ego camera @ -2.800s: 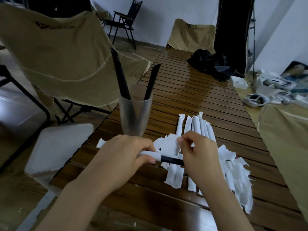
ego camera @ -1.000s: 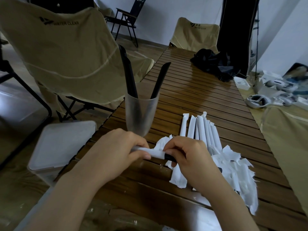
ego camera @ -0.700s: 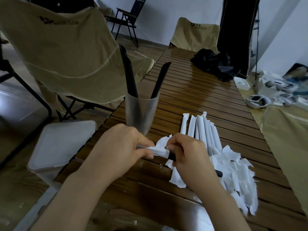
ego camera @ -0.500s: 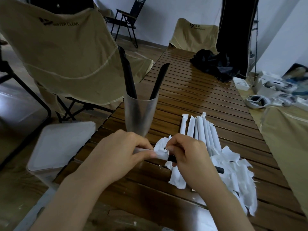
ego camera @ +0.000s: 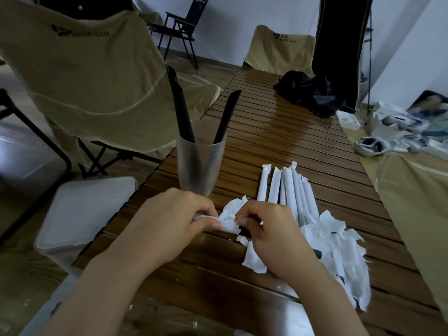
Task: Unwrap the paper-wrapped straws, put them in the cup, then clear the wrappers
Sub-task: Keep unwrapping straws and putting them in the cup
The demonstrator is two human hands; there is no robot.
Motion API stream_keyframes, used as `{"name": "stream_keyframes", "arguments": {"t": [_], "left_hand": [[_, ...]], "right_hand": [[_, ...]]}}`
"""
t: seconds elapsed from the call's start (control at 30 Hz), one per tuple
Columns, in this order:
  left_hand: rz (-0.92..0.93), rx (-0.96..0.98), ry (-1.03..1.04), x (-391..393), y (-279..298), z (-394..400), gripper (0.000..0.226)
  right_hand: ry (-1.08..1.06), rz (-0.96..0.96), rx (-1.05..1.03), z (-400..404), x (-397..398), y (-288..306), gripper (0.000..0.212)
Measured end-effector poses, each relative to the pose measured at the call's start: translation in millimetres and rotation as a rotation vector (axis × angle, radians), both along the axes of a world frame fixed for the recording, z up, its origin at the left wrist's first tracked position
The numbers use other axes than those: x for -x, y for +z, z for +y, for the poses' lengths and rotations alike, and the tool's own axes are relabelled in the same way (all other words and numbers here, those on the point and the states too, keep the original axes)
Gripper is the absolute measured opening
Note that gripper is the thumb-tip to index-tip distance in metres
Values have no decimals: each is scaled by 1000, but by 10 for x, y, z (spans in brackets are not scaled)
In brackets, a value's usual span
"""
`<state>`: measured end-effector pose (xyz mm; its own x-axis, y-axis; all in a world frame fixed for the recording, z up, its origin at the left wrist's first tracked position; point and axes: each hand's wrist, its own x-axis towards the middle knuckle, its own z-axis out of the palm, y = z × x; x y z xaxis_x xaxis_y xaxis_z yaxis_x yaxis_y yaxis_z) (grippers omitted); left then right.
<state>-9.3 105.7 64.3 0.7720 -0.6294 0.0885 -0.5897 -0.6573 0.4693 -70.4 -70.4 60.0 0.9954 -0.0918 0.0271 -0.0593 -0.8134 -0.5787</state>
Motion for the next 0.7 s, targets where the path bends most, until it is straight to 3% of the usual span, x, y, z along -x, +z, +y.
{"name": "stream_keyframes", "arguments": {"t": [0.3,0.47,0.7], "left_hand": [[-23,20,-24,-24,0,-10,23],[9,25,9,-30,-23,57,18],[51,40,-5,-12,-24,44,18]], "right_hand": [[-57,11,-30,38,-7,-63,27],[59,38,-219,-20,10,6,25],[60,-47,-136,17,9,44,29]]}}
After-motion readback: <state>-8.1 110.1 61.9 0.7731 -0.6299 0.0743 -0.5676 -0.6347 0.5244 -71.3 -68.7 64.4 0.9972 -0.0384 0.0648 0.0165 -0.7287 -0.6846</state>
